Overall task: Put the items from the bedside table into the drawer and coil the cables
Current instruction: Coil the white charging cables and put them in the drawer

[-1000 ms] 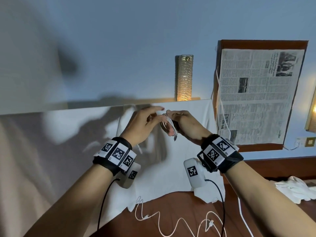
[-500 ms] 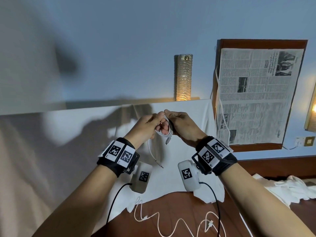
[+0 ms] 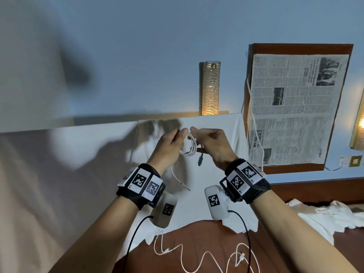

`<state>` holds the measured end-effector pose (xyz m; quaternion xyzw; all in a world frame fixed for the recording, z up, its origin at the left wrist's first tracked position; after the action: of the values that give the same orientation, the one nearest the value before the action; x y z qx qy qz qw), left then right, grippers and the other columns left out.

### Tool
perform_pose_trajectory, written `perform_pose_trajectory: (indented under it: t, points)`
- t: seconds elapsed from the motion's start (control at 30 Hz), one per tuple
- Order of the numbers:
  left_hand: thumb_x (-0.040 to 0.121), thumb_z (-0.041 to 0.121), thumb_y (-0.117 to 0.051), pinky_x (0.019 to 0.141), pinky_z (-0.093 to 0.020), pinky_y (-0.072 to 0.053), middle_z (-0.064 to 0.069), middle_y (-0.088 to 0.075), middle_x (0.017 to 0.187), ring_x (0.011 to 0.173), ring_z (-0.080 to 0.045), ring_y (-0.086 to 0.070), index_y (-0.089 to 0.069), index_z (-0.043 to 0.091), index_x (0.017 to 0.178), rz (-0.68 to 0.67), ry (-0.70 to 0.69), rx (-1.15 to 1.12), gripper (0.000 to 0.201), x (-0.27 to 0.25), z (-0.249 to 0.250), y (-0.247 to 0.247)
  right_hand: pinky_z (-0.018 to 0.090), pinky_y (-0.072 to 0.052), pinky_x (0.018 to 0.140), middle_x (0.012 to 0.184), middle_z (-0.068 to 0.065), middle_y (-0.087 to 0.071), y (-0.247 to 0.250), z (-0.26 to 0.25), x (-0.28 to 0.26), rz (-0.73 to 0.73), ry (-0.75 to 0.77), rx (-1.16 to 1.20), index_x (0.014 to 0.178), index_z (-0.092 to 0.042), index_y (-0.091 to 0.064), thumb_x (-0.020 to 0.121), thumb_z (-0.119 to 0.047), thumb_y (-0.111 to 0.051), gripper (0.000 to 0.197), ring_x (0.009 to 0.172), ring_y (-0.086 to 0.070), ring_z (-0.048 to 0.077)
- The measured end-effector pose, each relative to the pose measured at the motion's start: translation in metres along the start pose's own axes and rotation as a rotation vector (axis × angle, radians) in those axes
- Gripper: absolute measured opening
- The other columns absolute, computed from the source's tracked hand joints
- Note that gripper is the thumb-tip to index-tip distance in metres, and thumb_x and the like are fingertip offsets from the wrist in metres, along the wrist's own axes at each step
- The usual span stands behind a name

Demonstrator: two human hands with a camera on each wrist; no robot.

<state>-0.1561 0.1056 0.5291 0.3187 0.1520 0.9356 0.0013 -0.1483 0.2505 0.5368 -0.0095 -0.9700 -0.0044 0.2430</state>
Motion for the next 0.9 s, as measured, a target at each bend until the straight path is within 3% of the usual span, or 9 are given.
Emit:
perform_pose_trajectory:
  t: [0.1,0.23,0.33,0.4,0.5,0.63,0.73,0.83,0.9]
  points:
    - [0.1,0.038,-0.045,0.063,-0.03,-0.032,0.009,-0.038,0.059,0.06,-0.013,-0.036,-0.048,0.003,0.079,0.044,0.01,0.042,0.041,-0.003,-0.003,0.001,0.029,-0.056,0.063,0.077,0.016,-0.061,0.004,0.001,-0.005,-0.11,-0.022,-0.061,0.084,0.003,-0.071,0.095,-0.014,-0.059,0.024,0.067,-0.056,0.021]
    - [0.099,0.038,-0.044,0.062,-0.032,-0.032,0.007,-0.037,0.06,0.061,-0.015,-0.035,-0.049,0.003,0.079,0.09,0.026,0.055,0.041,-0.003,-0.008,0.005,0.021,-0.046,0.056,0.075,0.008,-0.063,0.016,0.001,-0.009,-0.169,-0.122,-0.247,0.089,0.002,-0.072,0.092,-0.015,-0.064,0.019,0.061,-0.048,0.013]
    - [0.099,0.04,-0.045,0.06,-0.032,-0.033,0.008,-0.039,0.058,0.059,-0.015,-0.037,-0.053,0.006,0.081,0.117,0.071,0.076,0.039,-0.002,-0.013,0.005,0.02,-0.042,0.05,0.072,0.01,-0.062,0.022,0.001,-0.005,-0.101,-0.152,-0.285,0.081,0.006,-0.071,0.088,-0.019,-0.07,0.025,0.055,-0.044,0.014]
    - [0.098,0.041,-0.045,0.061,-0.032,-0.035,0.006,-0.045,0.062,0.062,-0.016,-0.041,-0.054,0.008,0.082,0.12,0.1,0.11,0.038,-0.004,-0.013,0.0,0.016,-0.047,0.049,0.066,0.01,-0.059,0.021,-0.003,-0.004,-0.044,-0.186,-0.154,0.078,0.003,-0.068,0.088,-0.012,-0.069,0.018,0.047,-0.05,0.01]
    - [0.097,0.042,-0.046,0.065,-0.032,-0.039,0.002,-0.052,0.066,0.067,-0.019,-0.046,-0.049,0.01,0.075,0.129,0.16,0.063,0.039,-0.003,-0.013,-0.01,0.018,-0.057,0.058,0.069,0.016,-0.064,0.011,-0.009,-0.005,-0.005,-0.194,0.098,0.079,0.003,-0.064,0.091,-0.004,-0.063,0.014,0.051,-0.064,0.013]
    - [0.095,0.044,-0.048,0.08,-0.037,-0.049,-0.01,-0.067,0.083,0.081,-0.028,-0.059,-0.057,0.013,0.078,0.148,0.192,-0.008,0.037,0.005,-0.011,-0.015,0.028,-0.061,0.073,0.08,0.026,-0.066,0.001,-0.003,-0.014,-0.001,-0.127,0.173,0.076,0.004,-0.06,0.088,0.0,-0.065,0.014,0.065,-0.067,0.024]
    - [0.098,0.038,-0.048,0.072,-0.029,-0.043,0.005,-0.062,0.072,0.074,-0.015,-0.056,-0.059,0.019,0.072,0.129,0.212,-0.129,0.033,0.003,-0.005,-0.018,0.031,-0.059,0.069,0.077,0.018,-0.068,-0.001,0.006,-0.015,0.054,0.01,-0.085,0.076,0.005,-0.067,0.077,-0.009,-0.08,0.018,0.064,-0.067,0.024]
    - [0.1,0.038,-0.045,0.061,-0.025,-0.04,0.014,-0.063,0.069,0.07,-0.004,-0.057,-0.062,0.025,0.089,0.083,0.276,-0.208,0.024,-0.002,0.004,-0.02,0.027,-0.05,0.066,0.075,0.002,-0.066,0.001,0.008,-0.01,0.187,0.189,-0.446,0.068,-0.017,-0.074,0.061,-0.031,-0.089,0.022,0.068,-0.062,0.015]
    - [0.1,0.041,-0.043,0.055,-0.024,-0.034,0.014,-0.059,0.068,0.063,-0.002,-0.054,-0.059,0.028,0.088,0.065,0.314,-0.238,0.024,-0.005,0.007,-0.017,0.028,-0.043,0.062,0.073,-0.002,-0.059,0.003,0.011,-0.006,0.252,0.243,-0.556,0.064,-0.02,-0.067,0.06,-0.032,-0.089,0.026,0.067,-0.055,0.012]
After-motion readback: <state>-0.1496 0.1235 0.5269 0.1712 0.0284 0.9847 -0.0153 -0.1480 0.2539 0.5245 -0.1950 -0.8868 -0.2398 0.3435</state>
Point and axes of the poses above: each hand's wrist, its own x-axis towards the middle knuckle, its own y-axis out of the back of the hand, z = x × y, the point moved 2 cm from there along x, towards the middle knuckle
